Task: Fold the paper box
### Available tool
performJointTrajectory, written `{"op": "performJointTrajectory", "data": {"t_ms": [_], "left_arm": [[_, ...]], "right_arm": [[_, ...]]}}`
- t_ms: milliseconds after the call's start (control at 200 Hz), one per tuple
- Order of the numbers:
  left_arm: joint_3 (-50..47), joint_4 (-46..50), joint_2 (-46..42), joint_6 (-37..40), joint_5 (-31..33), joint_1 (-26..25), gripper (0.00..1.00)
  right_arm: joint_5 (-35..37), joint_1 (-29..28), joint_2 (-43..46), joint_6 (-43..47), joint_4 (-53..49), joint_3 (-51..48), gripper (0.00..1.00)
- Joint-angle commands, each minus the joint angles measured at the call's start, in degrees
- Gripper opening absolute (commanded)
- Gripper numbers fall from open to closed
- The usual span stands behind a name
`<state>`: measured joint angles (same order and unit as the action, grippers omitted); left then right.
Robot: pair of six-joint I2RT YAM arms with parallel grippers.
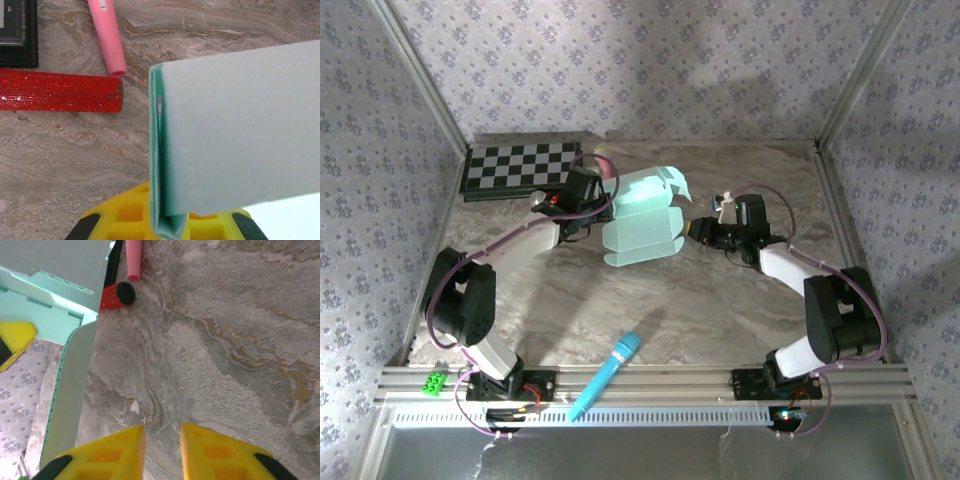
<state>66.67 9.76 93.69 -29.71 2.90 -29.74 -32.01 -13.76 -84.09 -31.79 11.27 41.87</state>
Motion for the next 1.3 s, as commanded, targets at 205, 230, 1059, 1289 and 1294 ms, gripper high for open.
{"op": "performJointTrajectory", "data": {"t_ms": [205, 230, 1059, 1289, 1294], "left_arm": [[-0.3, -0.3, -0.8, -0.8, 2.1, -0.4, 0.00], [-0.3, -0.4, -0.6, -0.7, 1.9, -0.6, 0.00], [-1.9, -6.2, -2.0, -1.0, -4.8, -0.9, 0.00], [-1.4, -5.3, -1.3, 0.8, -5.3, -0.9, 0.00], [-1.4, -5.3, -1.3, 0.9, -5.3, -0.9, 0.00]], "right_arm": [[0.7, -1.8, 6.8, 3.2, -3.1, 1.7, 0.09], [0.0, -2.2, 6.4, 3.4, -3.3, 2.1, 0.08], [-0.7, -1.5, -2.6, -9.3, 11.6, -4.1, 0.00], [-0.8, -1.1, -1.6, -8.2, 10.4, -3.3, 0.00], [-0.8, -1.2, -1.4, -7.9, 10.2, -3.3, 0.01]]}}
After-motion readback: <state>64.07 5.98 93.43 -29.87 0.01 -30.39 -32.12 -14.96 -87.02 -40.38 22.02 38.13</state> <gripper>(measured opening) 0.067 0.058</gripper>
